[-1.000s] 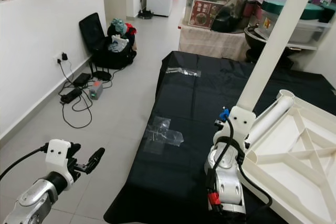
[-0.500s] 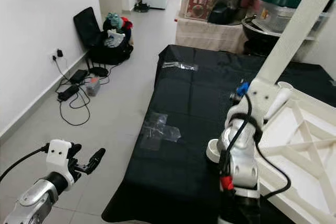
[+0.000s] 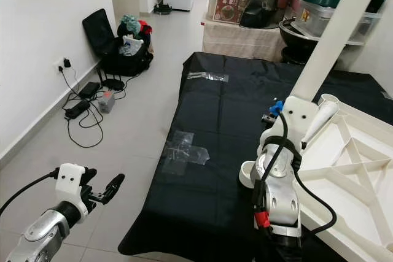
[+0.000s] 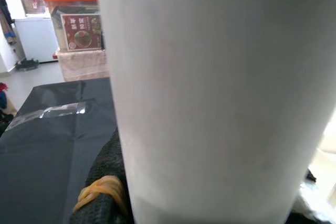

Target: Building children table

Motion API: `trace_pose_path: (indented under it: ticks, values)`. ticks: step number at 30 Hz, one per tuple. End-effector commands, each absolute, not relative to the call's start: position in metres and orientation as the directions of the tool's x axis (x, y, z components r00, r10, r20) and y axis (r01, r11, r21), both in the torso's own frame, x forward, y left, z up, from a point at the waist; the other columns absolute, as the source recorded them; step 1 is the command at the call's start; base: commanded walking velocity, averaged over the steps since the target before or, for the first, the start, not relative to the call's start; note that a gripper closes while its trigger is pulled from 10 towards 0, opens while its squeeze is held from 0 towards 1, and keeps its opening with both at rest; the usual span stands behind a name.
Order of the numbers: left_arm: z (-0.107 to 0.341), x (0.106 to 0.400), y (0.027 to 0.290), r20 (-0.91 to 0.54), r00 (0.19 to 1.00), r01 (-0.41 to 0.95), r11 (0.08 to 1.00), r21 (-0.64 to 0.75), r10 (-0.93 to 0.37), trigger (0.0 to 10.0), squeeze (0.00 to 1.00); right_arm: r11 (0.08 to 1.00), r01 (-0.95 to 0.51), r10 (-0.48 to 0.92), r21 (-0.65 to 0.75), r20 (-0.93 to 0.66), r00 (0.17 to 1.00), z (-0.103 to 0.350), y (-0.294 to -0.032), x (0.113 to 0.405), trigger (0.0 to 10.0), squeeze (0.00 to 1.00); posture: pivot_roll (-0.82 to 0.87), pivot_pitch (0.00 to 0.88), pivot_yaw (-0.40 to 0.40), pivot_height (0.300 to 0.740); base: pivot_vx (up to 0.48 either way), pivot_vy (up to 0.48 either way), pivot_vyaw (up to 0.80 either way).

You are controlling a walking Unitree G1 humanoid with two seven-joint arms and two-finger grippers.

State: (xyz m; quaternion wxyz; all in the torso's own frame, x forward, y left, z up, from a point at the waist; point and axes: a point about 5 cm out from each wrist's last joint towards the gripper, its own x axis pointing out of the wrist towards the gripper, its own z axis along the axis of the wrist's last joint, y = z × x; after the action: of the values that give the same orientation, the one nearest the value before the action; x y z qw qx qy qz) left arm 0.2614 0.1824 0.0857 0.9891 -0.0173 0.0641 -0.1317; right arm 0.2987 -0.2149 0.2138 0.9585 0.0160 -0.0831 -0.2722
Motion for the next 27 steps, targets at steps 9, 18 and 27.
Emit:
trace_pose_path:
  ticks: [9,18,27]
  values:
    - [0.082,0.261,0.181,-0.135,0.953,0.267,0.962,-0.050,-0.272,10.0,0.00,0.905,0.424,-0.420,0.022,-0.091,0.903,0.144,-0.196,0.299,10.0,0.00,0.11,0.000,-0.070,0.740,0.000,0.000,0.00]
    - [0.083,0.263,0.181,-0.134,0.953,0.269,0.962,-0.046,-0.273,10.0,0.00,0.917,0.395,-0.376,0.055,-0.214,0.902,0.103,-0.191,0.297,10.0,0.00,0.11,0.000,-0.067,0.740,0.000,0.000,0.00]
    - [0.083,0.264,0.180,-0.133,0.951,0.274,0.961,-0.046,-0.278,10.0,0.00,0.913,0.396,-0.405,0.096,0.116,0.907,0.195,-0.214,0.325,10.0,0.00,0.11,0.000,-0.060,0.740,0.000,0.000,0.00]
